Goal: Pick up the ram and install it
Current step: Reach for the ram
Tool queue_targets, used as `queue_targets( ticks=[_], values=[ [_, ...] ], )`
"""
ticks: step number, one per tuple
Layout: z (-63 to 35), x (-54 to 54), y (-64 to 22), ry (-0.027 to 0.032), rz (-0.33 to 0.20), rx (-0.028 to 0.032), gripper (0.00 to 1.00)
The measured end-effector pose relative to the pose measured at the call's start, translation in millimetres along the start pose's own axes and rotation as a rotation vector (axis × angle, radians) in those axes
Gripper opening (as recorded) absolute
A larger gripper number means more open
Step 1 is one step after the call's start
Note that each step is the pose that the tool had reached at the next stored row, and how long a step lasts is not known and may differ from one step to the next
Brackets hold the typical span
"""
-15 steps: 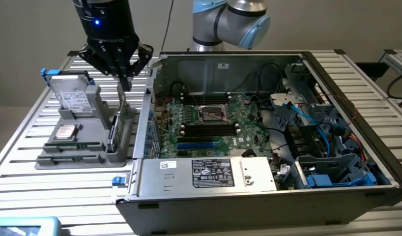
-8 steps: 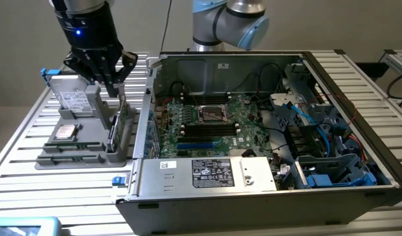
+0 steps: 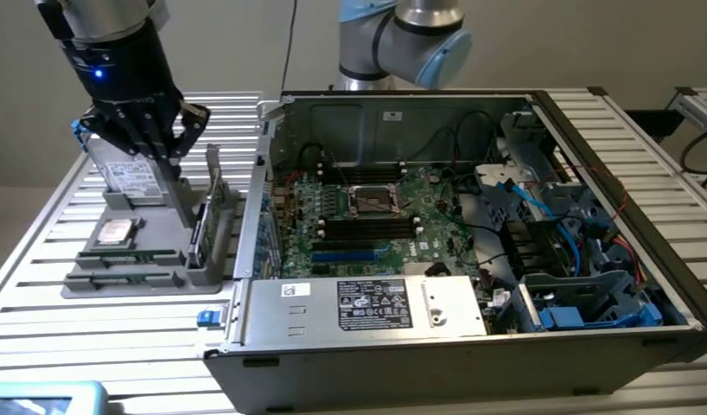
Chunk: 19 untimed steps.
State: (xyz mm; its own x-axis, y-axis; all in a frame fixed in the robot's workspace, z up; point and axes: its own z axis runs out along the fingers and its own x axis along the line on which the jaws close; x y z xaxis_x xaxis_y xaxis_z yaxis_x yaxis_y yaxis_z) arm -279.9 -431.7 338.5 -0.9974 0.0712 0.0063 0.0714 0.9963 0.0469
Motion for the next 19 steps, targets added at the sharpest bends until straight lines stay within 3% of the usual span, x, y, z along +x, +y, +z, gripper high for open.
queue_targets(
  ticks=[10, 13, 16, 19],
  values=[
    [12.6, 31.7, -8.7, 0.0024, 0.0, 0.0017, 0.11],
    [15.3, 37.0, -9.5, 0.0021, 0.0, 0.0069, 0.11],
    [17.2, 42.8, -10.1, 0.0012, 0.0, 0.0182, 0.11],
    [19.1, 47.1, -10.6, 0.0011, 0.0, 0.0196, 0.11]
  ],
)
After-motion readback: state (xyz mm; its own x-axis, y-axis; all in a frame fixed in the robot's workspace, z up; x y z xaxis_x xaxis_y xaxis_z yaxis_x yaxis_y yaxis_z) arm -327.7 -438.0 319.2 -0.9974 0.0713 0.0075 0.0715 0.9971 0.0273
